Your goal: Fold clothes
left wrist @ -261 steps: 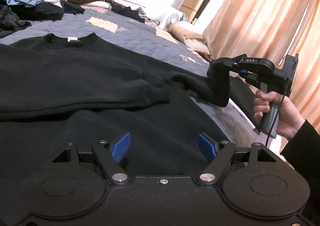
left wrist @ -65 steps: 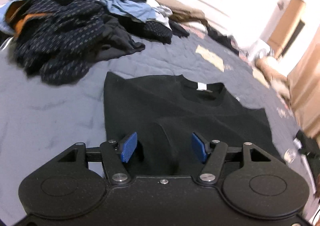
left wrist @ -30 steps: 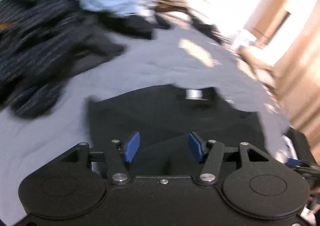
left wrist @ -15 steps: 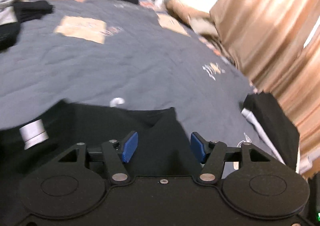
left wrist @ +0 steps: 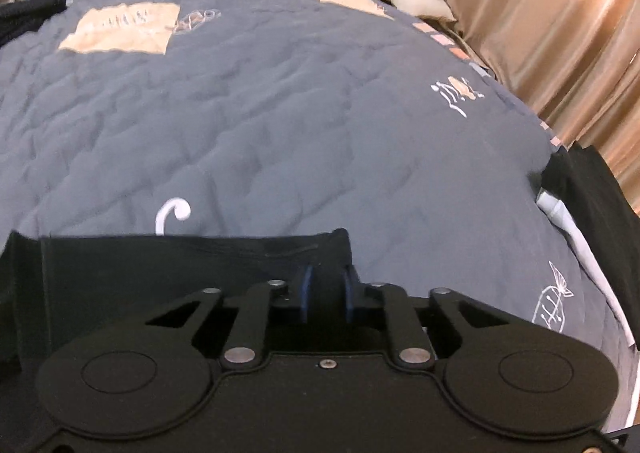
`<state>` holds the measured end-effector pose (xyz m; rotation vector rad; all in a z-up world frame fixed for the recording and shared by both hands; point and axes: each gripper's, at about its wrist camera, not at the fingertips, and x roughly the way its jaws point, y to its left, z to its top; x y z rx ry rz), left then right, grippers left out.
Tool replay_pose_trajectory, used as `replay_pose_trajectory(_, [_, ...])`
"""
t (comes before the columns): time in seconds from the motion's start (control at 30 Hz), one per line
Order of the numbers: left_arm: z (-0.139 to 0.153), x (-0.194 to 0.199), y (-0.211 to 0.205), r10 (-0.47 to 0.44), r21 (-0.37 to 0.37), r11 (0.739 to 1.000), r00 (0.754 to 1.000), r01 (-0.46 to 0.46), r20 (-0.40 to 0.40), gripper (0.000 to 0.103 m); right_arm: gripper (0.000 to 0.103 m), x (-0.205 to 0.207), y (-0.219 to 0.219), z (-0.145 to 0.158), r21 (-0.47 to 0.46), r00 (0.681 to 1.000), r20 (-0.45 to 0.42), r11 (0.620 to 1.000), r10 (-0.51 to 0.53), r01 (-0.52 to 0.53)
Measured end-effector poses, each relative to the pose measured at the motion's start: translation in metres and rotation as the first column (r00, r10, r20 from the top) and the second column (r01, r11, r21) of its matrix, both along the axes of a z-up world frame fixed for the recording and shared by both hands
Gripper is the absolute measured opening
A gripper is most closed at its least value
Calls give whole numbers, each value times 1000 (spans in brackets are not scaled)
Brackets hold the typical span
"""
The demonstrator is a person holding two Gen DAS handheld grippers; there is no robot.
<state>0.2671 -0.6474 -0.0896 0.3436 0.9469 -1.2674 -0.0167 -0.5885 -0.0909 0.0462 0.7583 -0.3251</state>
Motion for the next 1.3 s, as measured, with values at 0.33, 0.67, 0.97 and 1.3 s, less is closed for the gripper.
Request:
replay_pose_trajectory(0.33, [-10, -4, -25, 78, 50, 996, 997, -78, 11, 30, 14, -8, 0, -7, -131, 998, -65, 991, -8, -1])
replay_pose_trajectory(0.67, [19, 20, 33, 151, -99, 983, 987, -156, -49, 62, 41, -19, -20, 5, -16, 994, -89, 998, -60, 59])
replay_pose_trajectory(0.97, [76, 11, 189, 263, -246, 929, 961, -277, -89, 69, 67, -46, -41, 65, 222, 939, 250, 958, -235, 181])
replay_pose_trajectory(1.3, [46, -17, 366, 458, -292, 789, 835, -540, -305, 73, 68, 10, -6, 40, 428, 925, 294, 898, -242, 99])
